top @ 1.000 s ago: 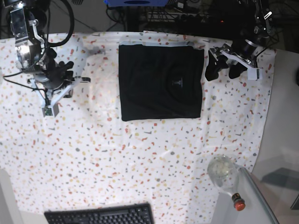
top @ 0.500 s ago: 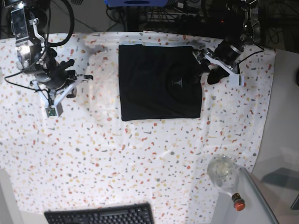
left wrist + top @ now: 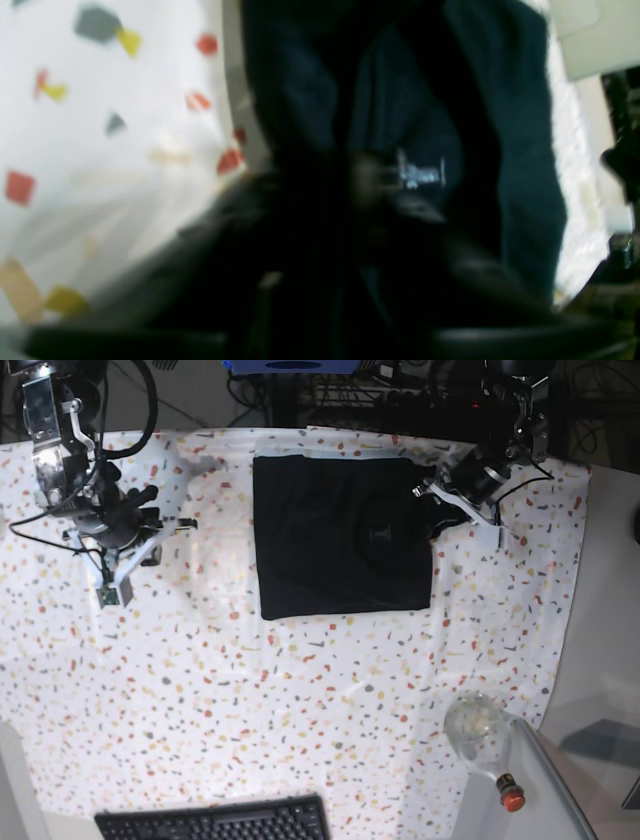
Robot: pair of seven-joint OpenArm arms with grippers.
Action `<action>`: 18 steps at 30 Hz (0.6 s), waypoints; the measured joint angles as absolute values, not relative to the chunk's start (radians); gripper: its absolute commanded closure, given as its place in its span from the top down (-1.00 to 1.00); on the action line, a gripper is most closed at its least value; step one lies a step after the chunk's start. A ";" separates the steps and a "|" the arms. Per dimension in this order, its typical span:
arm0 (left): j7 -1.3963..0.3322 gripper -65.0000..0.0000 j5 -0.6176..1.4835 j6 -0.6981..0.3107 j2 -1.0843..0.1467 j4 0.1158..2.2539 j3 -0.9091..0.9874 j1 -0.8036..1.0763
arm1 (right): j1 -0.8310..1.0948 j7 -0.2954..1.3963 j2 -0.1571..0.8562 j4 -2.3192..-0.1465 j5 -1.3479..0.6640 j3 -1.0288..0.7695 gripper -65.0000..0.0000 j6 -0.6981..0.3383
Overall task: Layout the t-shirt on the table in an organized manner, then fold the t-shirt properly
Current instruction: 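Lower the left gripper to the edge of the folded shirt, then push the shirt edge with the left gripper to square the stack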
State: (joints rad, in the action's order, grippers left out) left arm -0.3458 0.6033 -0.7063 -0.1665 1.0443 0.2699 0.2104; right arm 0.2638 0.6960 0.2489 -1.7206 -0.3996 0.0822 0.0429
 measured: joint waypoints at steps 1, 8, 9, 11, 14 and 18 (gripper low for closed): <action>-0.347 -1.00 0.604 -0.707 -0.171 1.045 0.268 0.212 | 0.264 0.696 0.249 -1.721 -0.400 0.082 -1.00 0.043; -0.429 -1.00 0.619 -0.717 -0.280 1.064 0.187 0.202 | 0.261 0.692 0.249 -1.684 -0.396 0.082 -1.00 0.043; -0.461 -1.00 0.609 -0.715 -0.309 1.080 0.160 0.191 | 0.261 0.693 0.249 -1.675 -0.397 0.082 -1.00 0.043; -0.492 -1.00 0.597 -0.704 -0.347 1.107 0.125 0.173 | 0.262 0.679 0.249 -1.661 -0.396 0.082 -1.00 0.043; -0.532 -1.00 0.566 -0.691 -0.405 1.152 0.058 0.144 | 0.274 0.611 0.249 -1.648 -0.396 0.081 -1.00 0.043; -0.565 -1.00 0.402 -0.681 -0.440 1.220 -0.074 0.063 | 0.309 0.581 0.249 -1.647 -0.396 0.080 -1.00 0.043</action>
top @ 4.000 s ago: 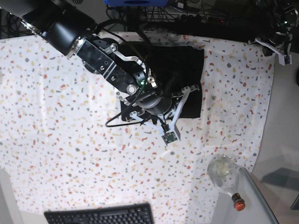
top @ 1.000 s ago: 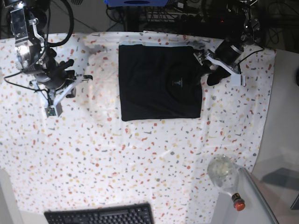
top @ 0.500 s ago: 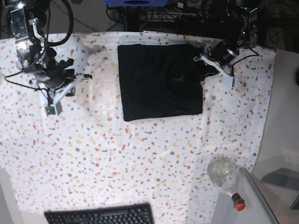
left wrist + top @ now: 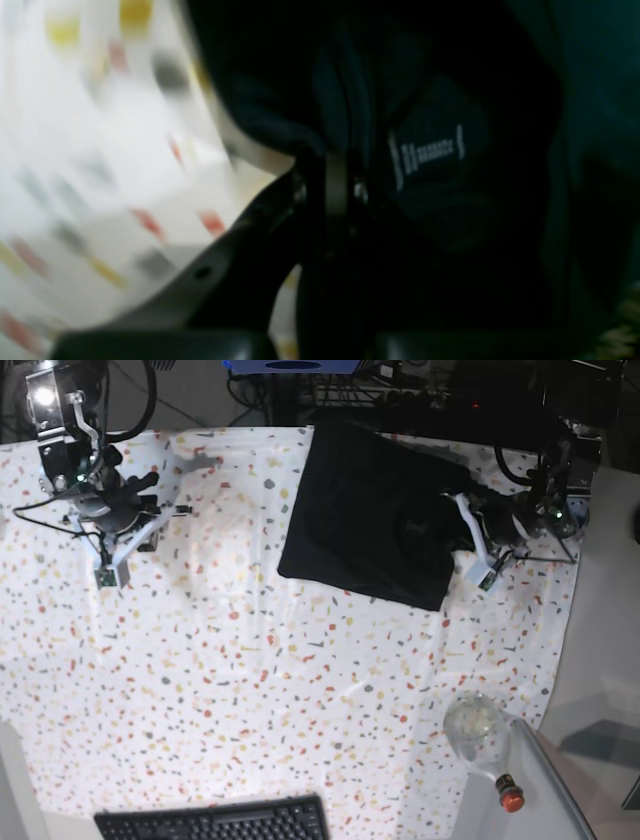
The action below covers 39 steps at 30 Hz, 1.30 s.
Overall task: Layout the t-shirt on the table in an organized manner, then fold the t-shirt properly
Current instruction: 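Push the shirt edge with the left gripper to square the stack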
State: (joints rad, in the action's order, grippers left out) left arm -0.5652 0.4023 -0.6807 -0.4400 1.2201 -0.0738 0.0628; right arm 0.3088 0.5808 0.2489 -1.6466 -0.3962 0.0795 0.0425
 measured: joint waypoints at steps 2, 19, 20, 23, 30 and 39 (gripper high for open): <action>-0.554 -1.00 0.319 -0.663 -0.434 1.235 -0.146 0.016 | 0.314 0.583 0.240 -1.643 -0.409 0.049 -1.00 0.039; -0.568 -1.00 -0.228 -0.669 -0.231 1.224 -0.463 -0.258 | 0.361 0.578 0.217 -1.643 -0.402 -0.192 -1.00 0.040; -0.571 -1.00 -0.240 -0.670 -0.207 1.224 -0.482 -0.276 | 0.362 0.579 0.217 -1.643 -0.403 -0.192 -1.00 0.040; -0.565 -1.00 -0.261 -0.670 -0.153 1.224 -0.535 -0.318 | 0.359 0.574 0.218 -1.643 -0.403 -0.192 -1.00 0.040; -0.565 -1.00 -0.266 -0.670 -0.075 1.110 -0.604 -0.395 | 0.360 0.575 0.218 -1.643 -0.403 -0.192 -1.00 0.040; -0.566 -1.00 -0.269 -0.670 -0.070 1.070 -0.598 -0.398 | 0.361 0.576 0.218 -1.643 -0.400 -0.192 -1.00 0.040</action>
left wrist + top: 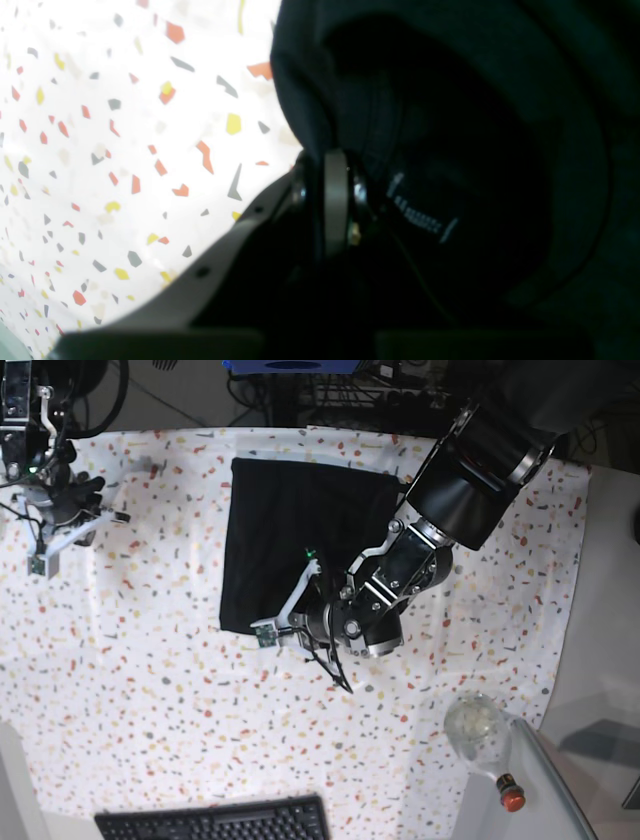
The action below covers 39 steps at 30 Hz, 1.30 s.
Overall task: Layout the t-shirt on the table in an organized manner, then fold the t-shirt properly
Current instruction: 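Push the shirt edge with the left gripper to square the stack, then press the shirt edge nearest the right gripper to straighten it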
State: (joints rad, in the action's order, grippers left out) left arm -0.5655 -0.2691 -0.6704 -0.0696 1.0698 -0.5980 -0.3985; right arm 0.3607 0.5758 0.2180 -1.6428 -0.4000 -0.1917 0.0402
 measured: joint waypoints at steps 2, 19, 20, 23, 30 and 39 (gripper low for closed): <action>-0.566 -1.00 -0.269 -0.670 -0.071 1.067 -0.598 -0.398 | 0.361 0.576 0.218 -1.643 -0.400 -0.192 -1.00 0.040; -0.571 0.27 -0.270 -0.670 -0.089 1.114 -0.595 -0.396 | 0.384 0.575 0.218 -1.642 -0.401 -0.186 -1.00 0.039; -0.569 0.53 -0.268 -0.670 -0.089 1.132 -0.595 -0.397 | 0.387 0.579 0.218 -1.642 -0.398 -0.185 -1.00 0.039; -0.566 1.00 -0.262 -0.670 -0.096 1.186 -0.595 -0.398 | 0.388 0.578 0.218 -1.642 -0.400 -0.185 -1.00 0.039; -0.689 0.56 -0.257 -0.681 -0.125 1.382 -0.500 -0.369 | 0.395 0.580 0.215 -1.691 -0.391 -0.167 -1.00 0.041; -0.724 -1.00 -0.266 -0.673 -0.133 1.733 0.047 0.014 | 0.410 0.581 0.271 -1.889 -0.403 0.207 -1.00 0.027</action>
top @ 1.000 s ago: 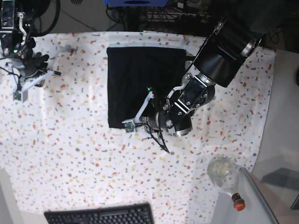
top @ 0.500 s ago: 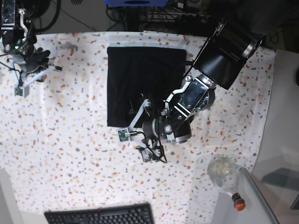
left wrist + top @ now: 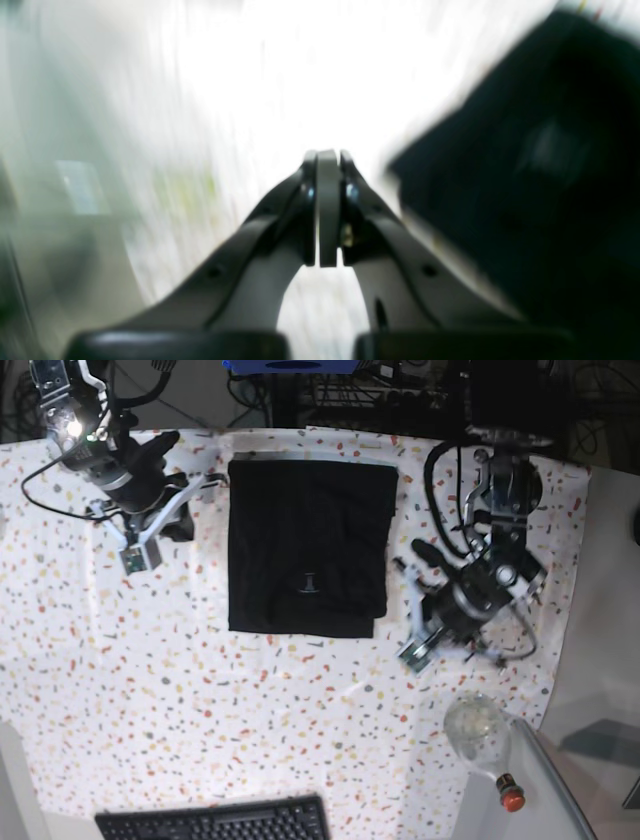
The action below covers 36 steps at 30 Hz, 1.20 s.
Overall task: Layout the t-shirt on the table in an organized manner, then fold the t-shirt properly
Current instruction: 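Press the shirt edge nearest the right gripper to straighten it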
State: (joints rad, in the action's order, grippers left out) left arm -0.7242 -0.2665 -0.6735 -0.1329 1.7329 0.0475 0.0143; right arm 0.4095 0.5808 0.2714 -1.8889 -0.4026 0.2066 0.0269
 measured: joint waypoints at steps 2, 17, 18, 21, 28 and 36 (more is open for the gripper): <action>-0.678 -1.00 -0.266 -0.676 -0.122 1.738 0.175 0.100 | 0.342 0.595 0.303 -1.882 -0.397 0.300 -1.00 0.029; -0.380 -1.00 0.015 -0.673 -0.118 1.510 0.775 0.511 | -0.199 0.858 0.150 -1.568 -0.400 0.465 -0.38 0.036; -0.383 -1.00 0.039 -0.661 -0.124 1.509 0.786 0.524 | -0.209 0.862 0.144 -1.526 -0.393 0.465 -0.38 0.036; -0.386 -1.00 0.070 -0.666 -0.138 1.505 0.786 0.555 | -0.241 0.871 0.128 -1.424 -0.393 0.465 -0.37 0.037; -0.382 -1.00 0.082 -0.671 -0.133 1.505 0.784 0.552 | -0.252 0.862 0.109 -1.362 -0.397 0.464 -0.38 0.037; -0.384 -1.00 0.081 -0.670 -0.133 1.505 0.781 0.549 | -0.252 0.858 0.114 -1.307 -0.393 0.460 -0.49 0.037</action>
State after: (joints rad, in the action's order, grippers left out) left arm -0.3840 0.0807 -0.6704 -0.1329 1.5051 0.7815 0.5488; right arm -0.2516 0.8577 0.1143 -1.3067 -0.3927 0.4599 0.0368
